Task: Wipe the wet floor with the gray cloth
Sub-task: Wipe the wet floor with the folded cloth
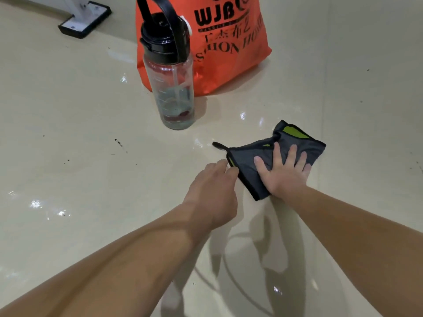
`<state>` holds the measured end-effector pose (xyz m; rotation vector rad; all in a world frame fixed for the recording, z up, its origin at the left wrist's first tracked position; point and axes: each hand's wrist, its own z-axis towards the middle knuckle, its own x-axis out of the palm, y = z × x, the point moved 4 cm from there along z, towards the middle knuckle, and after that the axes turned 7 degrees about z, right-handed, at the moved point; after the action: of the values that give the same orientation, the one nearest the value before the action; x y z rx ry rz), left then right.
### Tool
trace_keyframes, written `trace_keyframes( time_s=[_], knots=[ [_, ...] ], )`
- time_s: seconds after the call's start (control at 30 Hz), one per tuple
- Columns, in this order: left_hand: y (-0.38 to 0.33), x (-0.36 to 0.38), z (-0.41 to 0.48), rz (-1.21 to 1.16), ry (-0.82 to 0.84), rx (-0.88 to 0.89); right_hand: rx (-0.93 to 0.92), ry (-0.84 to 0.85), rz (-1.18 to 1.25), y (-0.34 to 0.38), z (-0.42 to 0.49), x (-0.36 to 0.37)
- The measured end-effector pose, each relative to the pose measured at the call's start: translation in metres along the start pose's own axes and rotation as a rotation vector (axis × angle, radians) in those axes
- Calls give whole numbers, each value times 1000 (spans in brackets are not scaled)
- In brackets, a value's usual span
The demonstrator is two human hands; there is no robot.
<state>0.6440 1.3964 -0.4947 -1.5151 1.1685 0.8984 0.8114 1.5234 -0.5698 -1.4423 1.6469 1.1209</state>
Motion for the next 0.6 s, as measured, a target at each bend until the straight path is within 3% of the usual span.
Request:
trace_keyframes(
  time_s=[0.2, 0.3, 0.37, 0.47, 0.6],
  knots=[
    [16, 24, -39, 21, 18, 67, -19, -58, -37, -24, -91, 46],
    [33, 28, -67, 51, -21, 184, -39, -103, -47, -9, -141, 71],
    [49, 31, -86, 90, -23, 255, -81, -35, -48, 11, -164, 87],
    [80, 32, -116, 115, -6, 211, -210, 21, -47, 61, -187, 110],
    [133, 25, -160, 115, -6, 14, -430, 24, -87, 158, -204, 137]
  ],
)
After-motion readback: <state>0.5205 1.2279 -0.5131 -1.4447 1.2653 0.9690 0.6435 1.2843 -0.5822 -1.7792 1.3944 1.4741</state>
